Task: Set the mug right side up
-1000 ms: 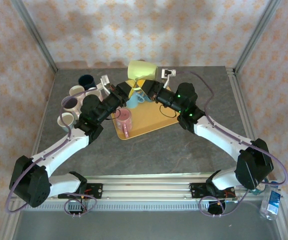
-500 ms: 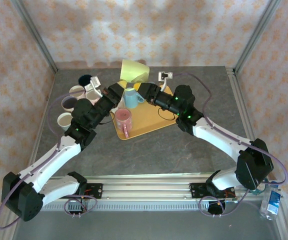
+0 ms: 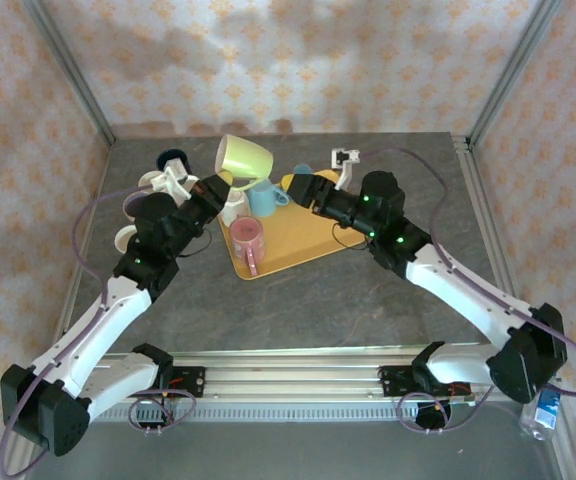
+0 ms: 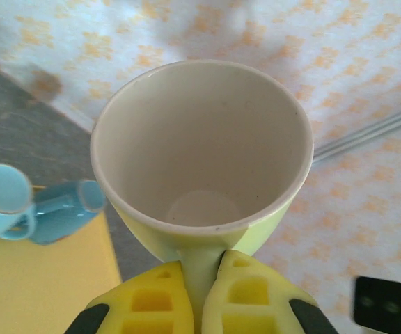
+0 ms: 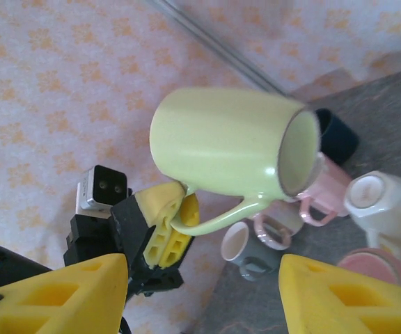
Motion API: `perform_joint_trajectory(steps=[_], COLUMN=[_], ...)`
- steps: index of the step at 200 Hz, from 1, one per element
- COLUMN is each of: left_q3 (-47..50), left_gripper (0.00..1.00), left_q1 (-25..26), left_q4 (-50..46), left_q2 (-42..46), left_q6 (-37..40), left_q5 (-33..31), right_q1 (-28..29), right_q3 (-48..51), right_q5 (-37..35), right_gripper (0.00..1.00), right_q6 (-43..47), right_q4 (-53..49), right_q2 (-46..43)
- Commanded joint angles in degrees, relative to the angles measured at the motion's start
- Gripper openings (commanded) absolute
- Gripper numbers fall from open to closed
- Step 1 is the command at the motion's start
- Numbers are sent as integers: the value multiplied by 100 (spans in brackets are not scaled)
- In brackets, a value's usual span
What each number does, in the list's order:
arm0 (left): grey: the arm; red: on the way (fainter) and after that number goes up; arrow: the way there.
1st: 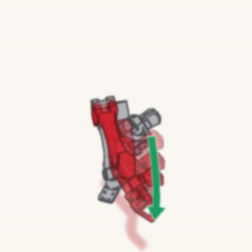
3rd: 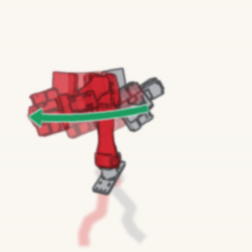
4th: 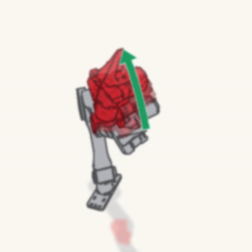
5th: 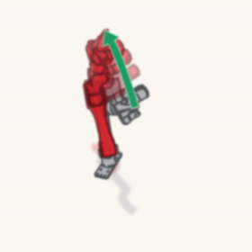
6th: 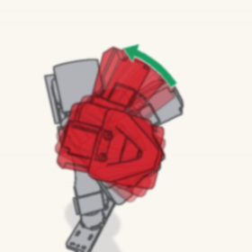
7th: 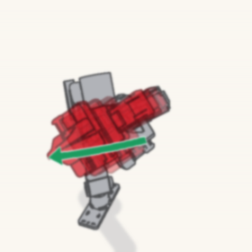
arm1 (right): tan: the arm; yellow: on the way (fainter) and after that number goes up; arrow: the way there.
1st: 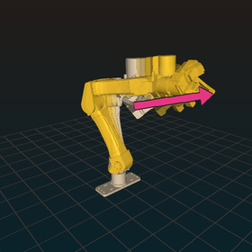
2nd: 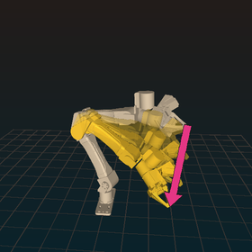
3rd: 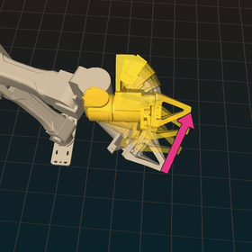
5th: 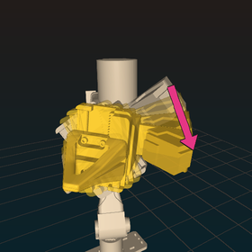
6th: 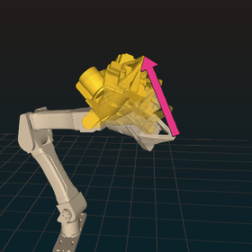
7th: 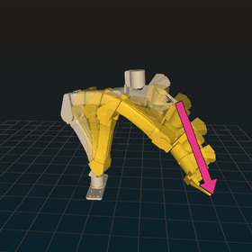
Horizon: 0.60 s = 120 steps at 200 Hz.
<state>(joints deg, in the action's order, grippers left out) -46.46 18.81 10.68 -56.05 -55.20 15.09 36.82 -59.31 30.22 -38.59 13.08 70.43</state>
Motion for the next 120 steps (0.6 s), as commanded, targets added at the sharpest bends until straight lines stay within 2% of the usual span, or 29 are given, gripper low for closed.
perform_joint_trajectory(steps=[1,21,63,91,120], left_q3=[-335,-496,-811,-906,-902], left_gripper=[0,0,0,0,0], left_q1=[-251,-393,-421,-439,-451], left_q4=[-47,-872,-2423,-3068,-3562], left_q2=[376,534,796,958,1089], left_q6=[505,1018,2356,3335,4127], left_q5=[286,324,-80,-232,-856], right_q1=[-154,-314,-440,-461,-467], right_q3=[99,91,-275,-647,-670], right_q5=[-403,-497,-669,-657,-584], right_gripper=[60,60,59,59,59], right_q6=[557,731,1441,1789,1881], right_q4=[-770,-1125,-2150,-2881,-2978], right_q2=[-231,-396,-293,18,56])
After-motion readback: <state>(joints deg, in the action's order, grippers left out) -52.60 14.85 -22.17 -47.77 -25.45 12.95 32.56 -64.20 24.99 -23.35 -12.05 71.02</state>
